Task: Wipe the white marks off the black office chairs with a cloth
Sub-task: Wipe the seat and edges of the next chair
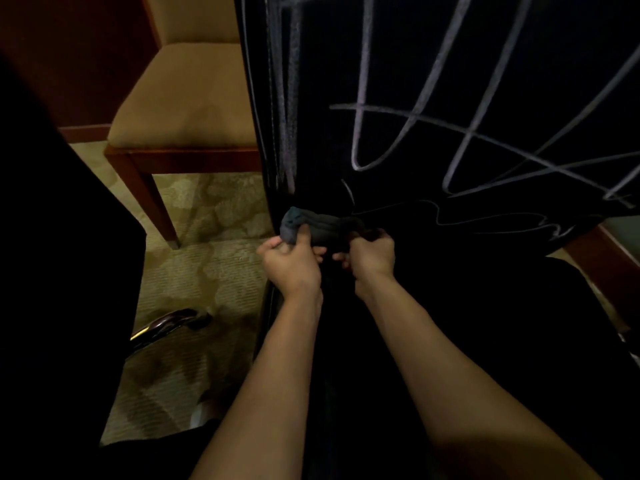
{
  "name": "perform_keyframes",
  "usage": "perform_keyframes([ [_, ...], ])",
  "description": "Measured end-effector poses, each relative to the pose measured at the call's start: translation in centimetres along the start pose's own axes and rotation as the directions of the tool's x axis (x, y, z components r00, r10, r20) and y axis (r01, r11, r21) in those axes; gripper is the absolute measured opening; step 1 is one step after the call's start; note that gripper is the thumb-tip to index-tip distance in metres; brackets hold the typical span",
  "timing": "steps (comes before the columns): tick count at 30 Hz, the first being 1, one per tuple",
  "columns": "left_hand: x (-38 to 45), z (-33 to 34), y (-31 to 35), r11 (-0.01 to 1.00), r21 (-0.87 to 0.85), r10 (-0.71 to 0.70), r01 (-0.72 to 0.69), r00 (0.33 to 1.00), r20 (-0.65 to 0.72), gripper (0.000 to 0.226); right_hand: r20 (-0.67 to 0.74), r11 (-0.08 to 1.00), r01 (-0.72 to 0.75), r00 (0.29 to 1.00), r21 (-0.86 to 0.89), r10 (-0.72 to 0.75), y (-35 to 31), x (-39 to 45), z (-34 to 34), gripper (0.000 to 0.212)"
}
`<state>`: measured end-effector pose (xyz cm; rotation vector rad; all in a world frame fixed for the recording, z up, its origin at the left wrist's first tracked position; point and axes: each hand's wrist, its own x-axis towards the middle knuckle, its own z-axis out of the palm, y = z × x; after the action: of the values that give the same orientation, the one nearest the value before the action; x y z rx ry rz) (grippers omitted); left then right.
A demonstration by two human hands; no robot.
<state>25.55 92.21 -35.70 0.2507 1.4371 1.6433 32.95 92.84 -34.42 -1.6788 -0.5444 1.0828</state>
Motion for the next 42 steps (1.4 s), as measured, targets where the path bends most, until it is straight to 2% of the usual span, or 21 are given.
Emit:
perform_keyframes([
  [3, -0.4, -0.1, -0.5, 1.000, 0.012, -0.003, 0.003, 1.000, 0.030, 0.025, -0.051, 0.995, 0.077, 0.995, -0.066, -0.081, 0.3, -0.1, -1.5, 0.019],
  [7, -0.7, -0.5, -1.1, 0.992, 0.116, 0.041, -0.050, 0.996, 0.077, 0.014, -0.028, 0.994, 0.070, 0.997, 0.081, -0.068, 0.5, -0.9, -1.9, 0.002],
  [10, -0.9, -0.7, -0.8, 0.987, 0.129, 0.078, -0.095, 0.988, 0.131, 0.014, 0.076, 0.990, 0.032, 0.996, 0.141, -0.043, -0.2, -1.2, -2.2, 0.003],
  [14, -1.3, -0.8, -0.1, 0.960, 0.206, 0.146, -0.189, 0.967, 0.207, 0.027, 0.213, 0.982, -0.071, 0.976, 0.173, 0.034, -0.9, -1.6, -2.6, 0.010],
  [19, -0.4, -2.5, 1.2, 0.962, 0.260, -0.011, -0.082, 0.941, 0.340, 0.026, 0.420, 0.997, 0.025, 0.906, 0.067, -0.051, -0.4, -2.3, -4.6, 0.003],
  [22, -1.1, -3.7, 2.2, 0.950, 0.309, -0.089, -0.044, 0.911, 0.402, 0.028, 0.452, 0.998, 0.025, 0.891, 0.059, -0.049, -0.5, -2.4, -5.3, 0.006],
  [24, -1.5, -4.1, 2.4, 0.934, 0.350, -0.089, -0.065, 0.909, 0.407, 0.027, 0.456, 0.999, 0.024, 0.889, 0.025, -0.033, -0.5, -2.4, -5.1, 0.007],
  [26, -1.4, -4.6, 2.5, 0.876, 0.447, -0.005, -0.180, 0.925, 0.381, 0.021, 0.440, 0.998, -0.007, 0.898, 0.057, -0.019, -0.5, -2.4, -4.4, 0.010],
  [28, -1.1, -4.8, 2.7, 0.727, 0.579, 0.157, -0.368, 0.911, 0.381, 0.006, 0.425, 0.985, -0.071, 0.905, 0.154, -0.001, -0.4, -2.4, -3.4, 0.012],
  [30, -0.5, -4.6, 2.7, 0.551, 0.681, 0.266, -0.482, 0.875, 0.405, 0.012, 0.402, 0.968, -0.111, 0.916, 0.223, 0.013, -0.5, -2.2, -2.5, 0.011],
  [31, -0.3, -4.2, 2.7, 0.538, 0.691, 0.264, -0.482, 0.875, 0.406, 0.014, 0.381, 0.963, -0.132, 0.924, 0.236, 0.033, -0.6, -2.0, -2.1, 0.011],
  [32, -0.1, -3.7, 2.7, 0.591, 0.674, 0.229, -0.443, 0.894, 0.386, 0.011, 0.352, 0.957, -0.158, 0.934, 0.244, 0.064, -0.7, -1.7, -1.9, 0.012],
  [33, -0.2, -3.0, 2.8, 0.690, 0.630, 0.153, -0.357, 0.922, 0.355, 0.004, 0.314, 0.948, -0.187, 0.944, 0.257, 0.101, -0.8, -1.5, -1.7, 0.015],
  [35, -0.1, -1.6, 2.0, 0.847, 0.508, 0.015, -0.156, 0.963, 0.270, 0.014, 0.219, 0.931, -0.213, 0.964, 0.297, 0.150, -0.9, -1.1, -1.7, 0.017],
  [36, -0.3, -0.8, 1.3, 0.890, 0.447, -0.017, -0.087, 0.975, 0.222, 0.020, 0.159, 0.929, -0.202, 0.974, 0.311, 0.159, -0.8, -0.9, -2.0, 0.016],
  [39, -2.2, 2.0, -1.0, 0.953, 0.303, -0.069, 0.027, 0.989, 0.129, 0.024, -0.059, 0.944, -0.124, 0.987, 0.307, 0.149, -0.8, 0.1, -4.0, 0.014],
  [40, -2.9, 2.7, -1.5, 0.961, 0.274, -0.082, 0.048, 0.990, 0.115, 0.024, -0.098, 0.945, -0.108, 0.985, 0.308, 0.144, -0.9, 0.6, -4.8, 0.015],
  [42, -3.5, 3.4, -1.9, 0.975, 0.215, -0.079, 0.059, 0.993, 0.087, 0.024, -0.086, 0.945, -0.101, 0.987, 0.312, 0.134, -1.2, 1.3, -5.4, 0.015],
])
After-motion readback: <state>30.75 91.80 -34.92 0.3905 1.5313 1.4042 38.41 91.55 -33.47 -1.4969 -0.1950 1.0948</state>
